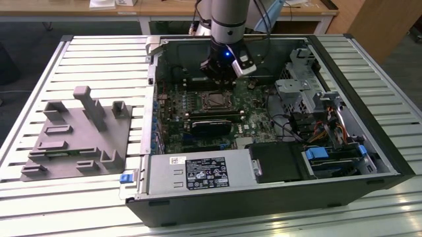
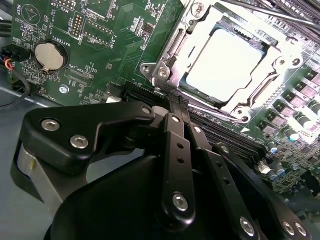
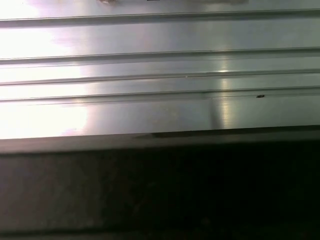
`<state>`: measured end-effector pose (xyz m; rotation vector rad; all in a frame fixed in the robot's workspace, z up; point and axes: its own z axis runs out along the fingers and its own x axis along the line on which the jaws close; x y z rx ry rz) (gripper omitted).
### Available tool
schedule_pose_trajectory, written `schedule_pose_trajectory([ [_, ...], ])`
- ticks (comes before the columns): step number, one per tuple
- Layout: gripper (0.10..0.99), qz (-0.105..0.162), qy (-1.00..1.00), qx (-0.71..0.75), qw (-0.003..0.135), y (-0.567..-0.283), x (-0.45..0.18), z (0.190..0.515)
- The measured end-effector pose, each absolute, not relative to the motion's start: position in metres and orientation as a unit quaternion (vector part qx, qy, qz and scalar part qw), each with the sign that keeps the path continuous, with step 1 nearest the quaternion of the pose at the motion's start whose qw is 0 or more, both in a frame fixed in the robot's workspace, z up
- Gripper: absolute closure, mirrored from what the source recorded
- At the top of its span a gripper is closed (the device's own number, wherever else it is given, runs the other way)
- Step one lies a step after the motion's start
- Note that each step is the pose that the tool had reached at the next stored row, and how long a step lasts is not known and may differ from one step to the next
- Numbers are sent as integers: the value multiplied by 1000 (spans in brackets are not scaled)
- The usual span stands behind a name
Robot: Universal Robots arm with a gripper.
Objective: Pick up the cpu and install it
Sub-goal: 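Install the first cpu locking lever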
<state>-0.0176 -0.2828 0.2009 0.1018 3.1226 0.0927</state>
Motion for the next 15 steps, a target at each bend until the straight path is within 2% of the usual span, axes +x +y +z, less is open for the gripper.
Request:
schedule_pose_trajectory([
  [15,980,22,999,32,8,-281,-17,198],
])
